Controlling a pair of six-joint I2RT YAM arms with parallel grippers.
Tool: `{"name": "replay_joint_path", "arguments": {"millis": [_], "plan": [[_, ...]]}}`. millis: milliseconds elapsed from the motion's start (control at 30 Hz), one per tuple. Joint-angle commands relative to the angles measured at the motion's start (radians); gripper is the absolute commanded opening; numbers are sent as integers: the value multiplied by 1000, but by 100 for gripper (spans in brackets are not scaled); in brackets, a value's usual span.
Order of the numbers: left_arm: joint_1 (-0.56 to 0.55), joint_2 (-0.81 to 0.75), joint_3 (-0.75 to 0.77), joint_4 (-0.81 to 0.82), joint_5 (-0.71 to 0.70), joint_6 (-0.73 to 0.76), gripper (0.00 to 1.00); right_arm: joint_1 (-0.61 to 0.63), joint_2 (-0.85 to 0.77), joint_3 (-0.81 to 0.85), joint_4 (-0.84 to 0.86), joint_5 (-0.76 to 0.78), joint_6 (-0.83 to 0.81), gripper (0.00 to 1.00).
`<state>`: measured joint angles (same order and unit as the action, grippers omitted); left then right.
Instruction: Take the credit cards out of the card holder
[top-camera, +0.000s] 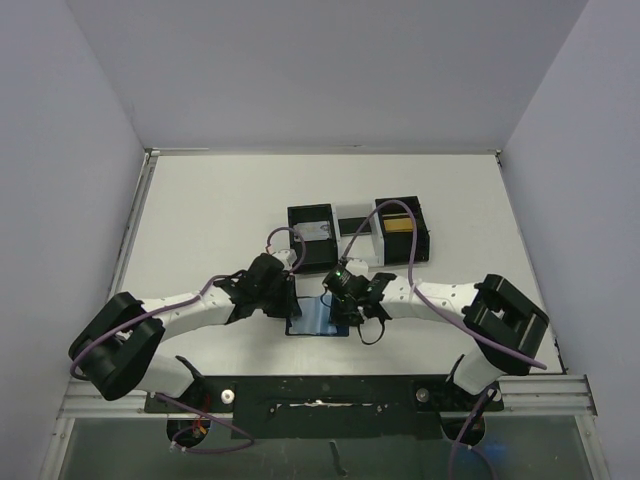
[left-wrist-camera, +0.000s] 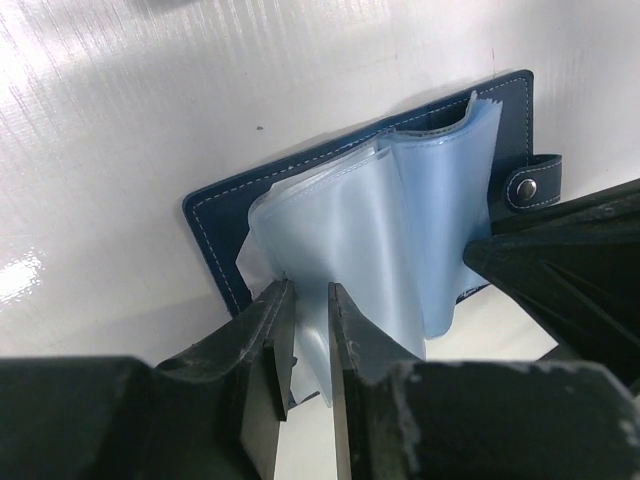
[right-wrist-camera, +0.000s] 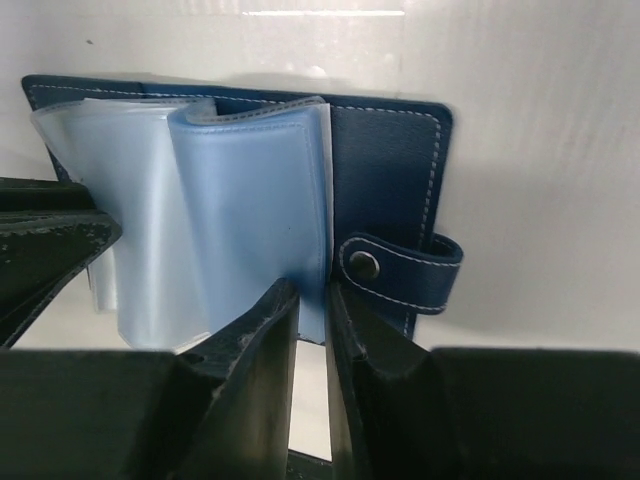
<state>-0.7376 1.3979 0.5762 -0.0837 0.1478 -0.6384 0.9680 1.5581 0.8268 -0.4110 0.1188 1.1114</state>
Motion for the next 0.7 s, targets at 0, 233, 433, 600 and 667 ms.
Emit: {"name": "replay_joint_path", "arguments": {"millis": [0, 233, 433, 600, 667], "plan": [[-11, 11, -16, 19, 52, 2, 16, 7, 23, 52, 111, -40, -27, 17], [-10, -49, 15, -69, -13, 2, 22, -12, -82, 55, -7, 41, -21, 34], [21, -224, 100, -204, -135, 7, 58, -72, -279, 58, -79, 127, -143, 63], [179, -355, 204, -333, -220, 32, 68, -244, -460, 73, -101, 223, -349, 81], [249, -398, 264, -398, -274, 41, 69, -303, -526, 92, -77, 285, -444, 89]]}}
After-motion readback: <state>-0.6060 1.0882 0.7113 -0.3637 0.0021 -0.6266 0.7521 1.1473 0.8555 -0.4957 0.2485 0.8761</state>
